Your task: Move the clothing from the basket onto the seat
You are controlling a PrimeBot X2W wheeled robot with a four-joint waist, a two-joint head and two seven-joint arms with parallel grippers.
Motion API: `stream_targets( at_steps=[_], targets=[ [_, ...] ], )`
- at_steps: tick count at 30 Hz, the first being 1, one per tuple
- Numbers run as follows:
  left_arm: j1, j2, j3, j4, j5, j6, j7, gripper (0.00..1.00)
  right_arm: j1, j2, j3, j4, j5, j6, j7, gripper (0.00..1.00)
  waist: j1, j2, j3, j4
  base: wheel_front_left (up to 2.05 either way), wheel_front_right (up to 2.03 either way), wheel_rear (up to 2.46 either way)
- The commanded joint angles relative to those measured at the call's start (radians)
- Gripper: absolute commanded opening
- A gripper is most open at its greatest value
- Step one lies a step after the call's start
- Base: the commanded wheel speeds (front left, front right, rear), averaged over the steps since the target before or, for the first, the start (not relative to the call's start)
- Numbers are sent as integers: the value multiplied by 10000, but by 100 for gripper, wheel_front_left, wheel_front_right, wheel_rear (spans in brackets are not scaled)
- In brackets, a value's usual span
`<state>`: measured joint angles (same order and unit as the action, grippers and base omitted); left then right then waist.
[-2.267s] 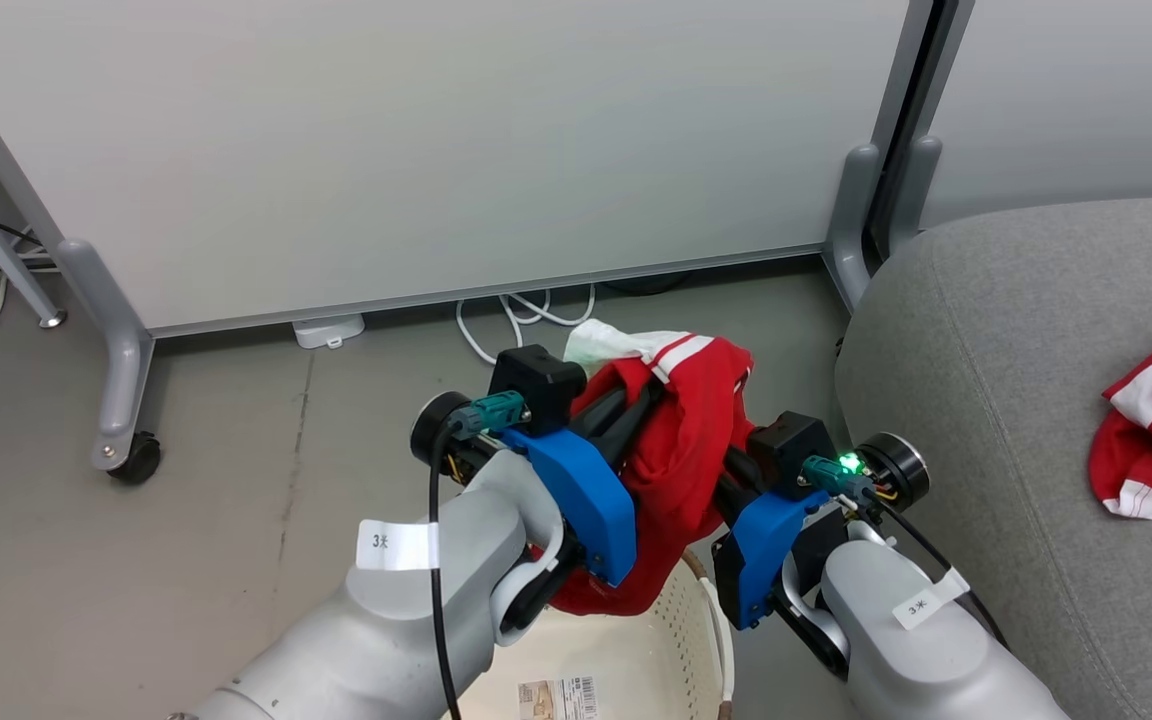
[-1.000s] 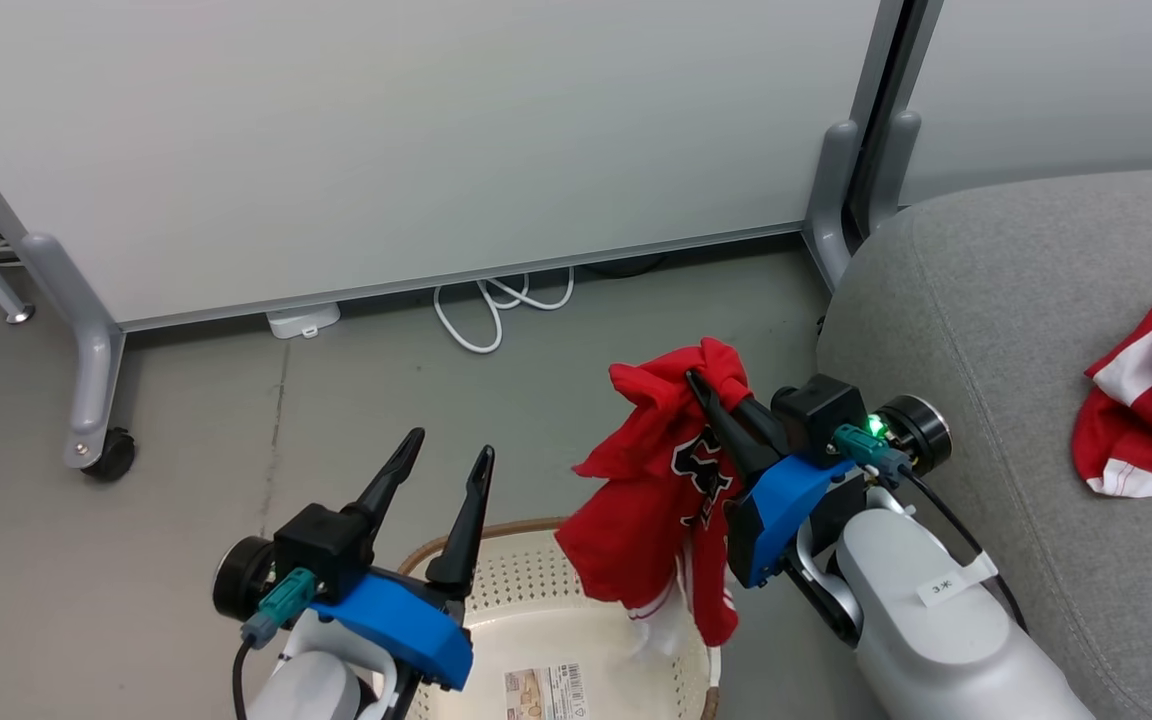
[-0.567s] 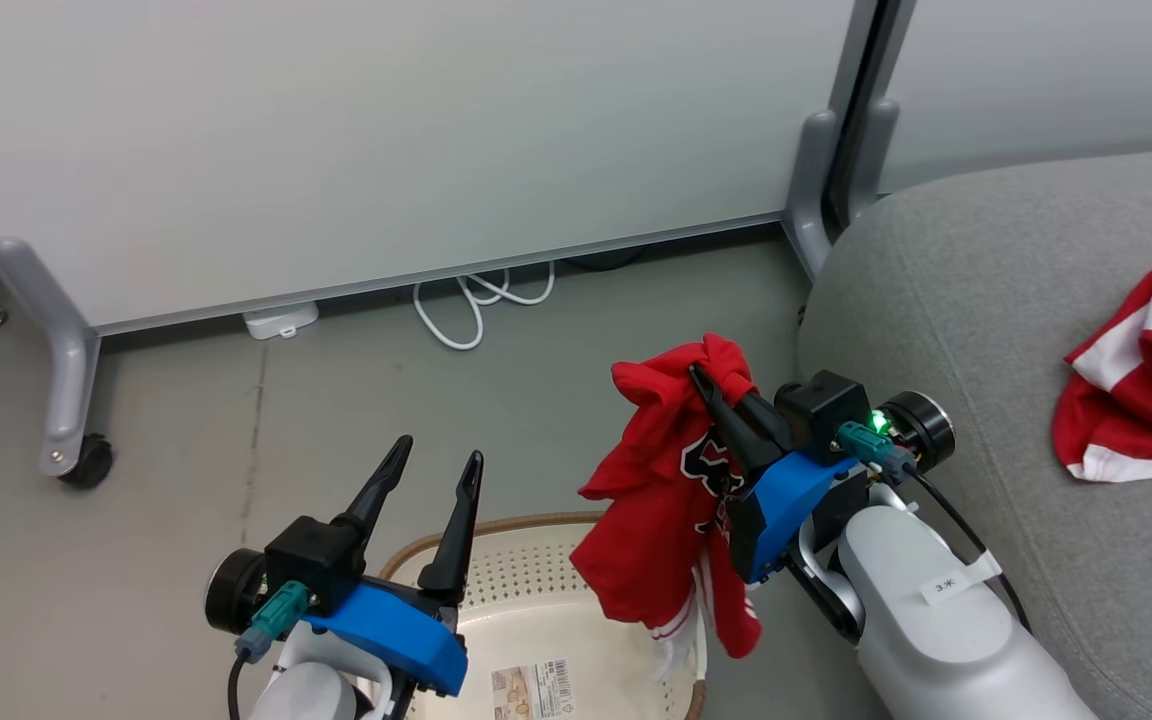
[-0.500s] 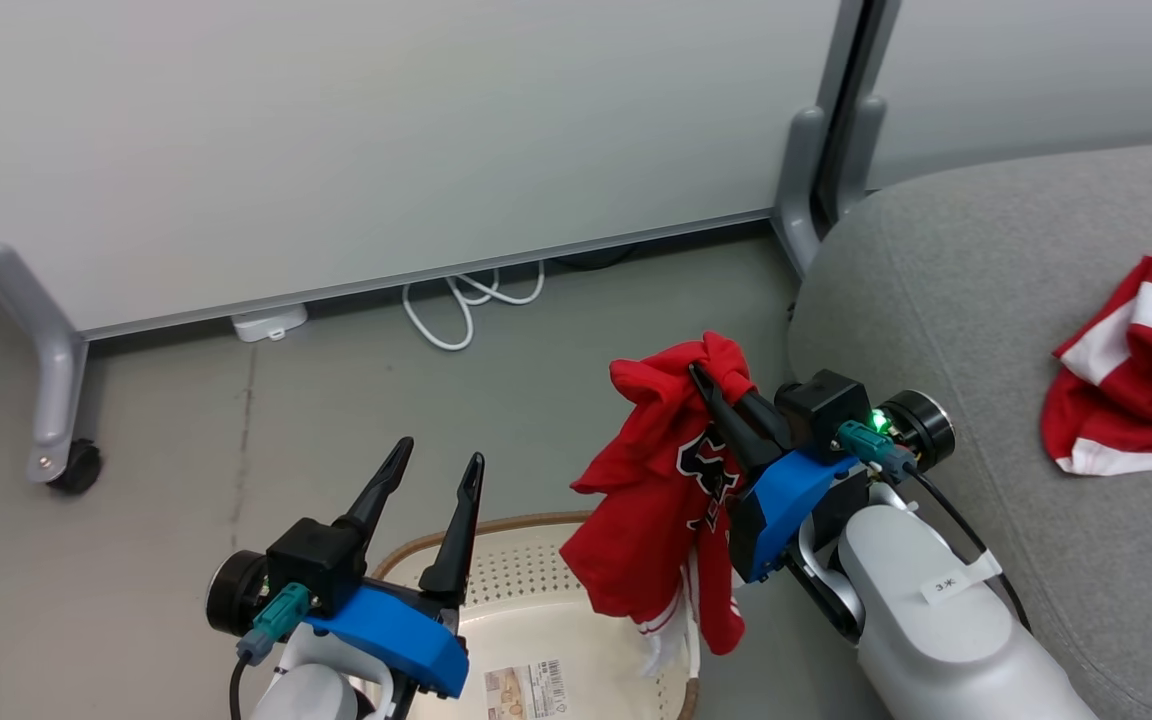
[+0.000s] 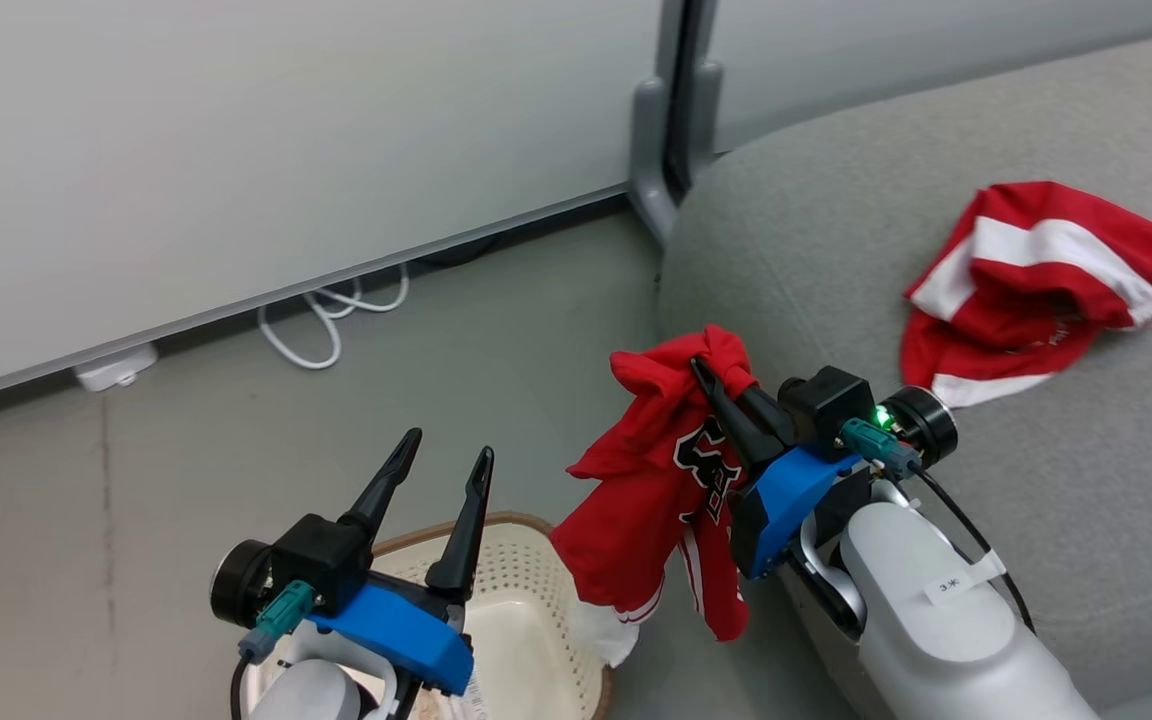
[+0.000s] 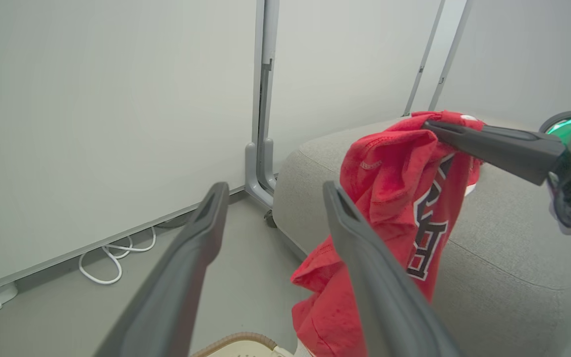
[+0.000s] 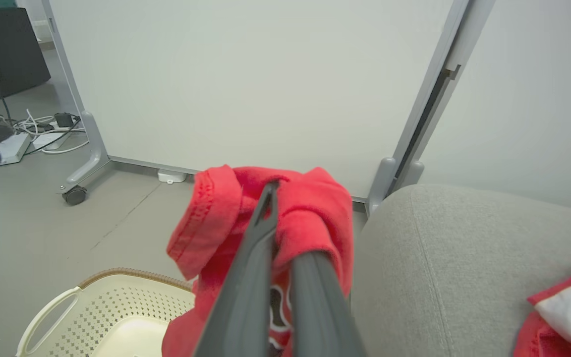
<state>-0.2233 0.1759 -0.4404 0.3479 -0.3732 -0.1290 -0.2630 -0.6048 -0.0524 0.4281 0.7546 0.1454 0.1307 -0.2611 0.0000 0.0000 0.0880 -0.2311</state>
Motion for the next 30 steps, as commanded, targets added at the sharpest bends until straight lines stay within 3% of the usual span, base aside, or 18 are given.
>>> stream_targets(
  at_steps=[1, 18, 30],
  targets=[
    [-72, 46, -3, -44, -24, -20, -26, 100, 130, -13, -12, -72, -35, 1, -58, 0, 0, 0, 61, -497, 0, 0, 0],
    [-160, 329, -214, -101, -97, -22, -26, 100, 408, 12, -203, -296, 36, 1, -58, 0, 0, 0, 297, -2968, 0, 0, 0],
    [-555, 420, -572, -75, -311, -22, -26, 100, 758, 16, -754, -598, -210, 1, -57, 0, 0, 0, 559, -3225, 0, 0, 0]
  ],
)
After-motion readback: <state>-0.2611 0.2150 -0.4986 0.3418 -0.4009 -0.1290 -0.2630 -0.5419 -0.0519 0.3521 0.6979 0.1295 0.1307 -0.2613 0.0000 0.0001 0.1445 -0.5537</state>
